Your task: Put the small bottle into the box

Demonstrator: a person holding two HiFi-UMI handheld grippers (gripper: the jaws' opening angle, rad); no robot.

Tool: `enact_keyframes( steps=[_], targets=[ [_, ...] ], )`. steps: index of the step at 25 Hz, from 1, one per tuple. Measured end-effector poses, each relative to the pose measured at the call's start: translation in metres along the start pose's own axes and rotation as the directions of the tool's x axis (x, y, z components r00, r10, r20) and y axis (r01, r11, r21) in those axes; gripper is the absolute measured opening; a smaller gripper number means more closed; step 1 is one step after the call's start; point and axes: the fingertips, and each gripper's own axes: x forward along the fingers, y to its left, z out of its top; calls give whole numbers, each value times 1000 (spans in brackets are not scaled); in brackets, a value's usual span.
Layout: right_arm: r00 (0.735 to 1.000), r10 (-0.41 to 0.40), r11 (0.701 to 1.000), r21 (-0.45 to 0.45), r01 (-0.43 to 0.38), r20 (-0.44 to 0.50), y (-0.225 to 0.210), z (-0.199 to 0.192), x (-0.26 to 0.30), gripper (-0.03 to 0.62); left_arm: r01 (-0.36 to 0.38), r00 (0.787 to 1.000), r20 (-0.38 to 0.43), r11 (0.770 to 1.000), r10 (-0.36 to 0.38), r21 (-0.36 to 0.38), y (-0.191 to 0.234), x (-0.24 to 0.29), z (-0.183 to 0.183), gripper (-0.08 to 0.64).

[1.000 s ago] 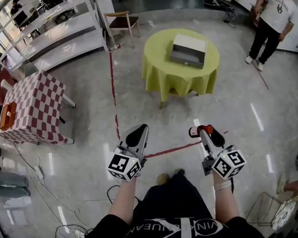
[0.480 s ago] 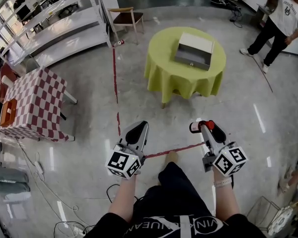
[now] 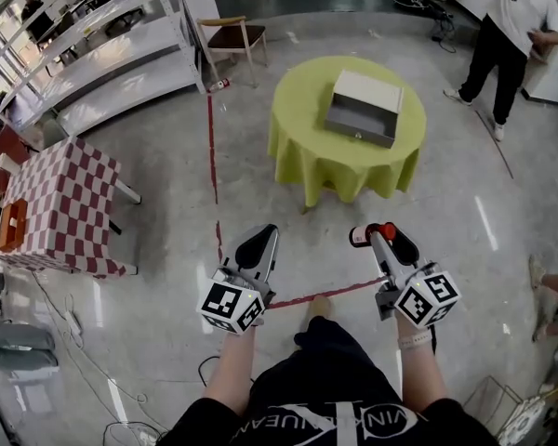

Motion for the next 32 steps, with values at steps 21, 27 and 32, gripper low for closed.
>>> enact_keyframes(
  steps=[21, 27, 32],
  targets=[
    [999, 38, 999, 16, -38, -26, -81, 27, 79, 148, -30, 999, -15, 1000, 30, -5, 34, 109, -1, 14],
    [998, 44, 999, 15, -44, -33, -91, 30, 83, 147, -22, 1000, -17, 1000, 22, 3, 30, 122, 0, 14],
    [999, 39, 999, 16, -38, -29, -101, 34, 89, 147, -30, 999, -19, 1000, 30, 2, 36, 129, 2, 14]
  ],
)
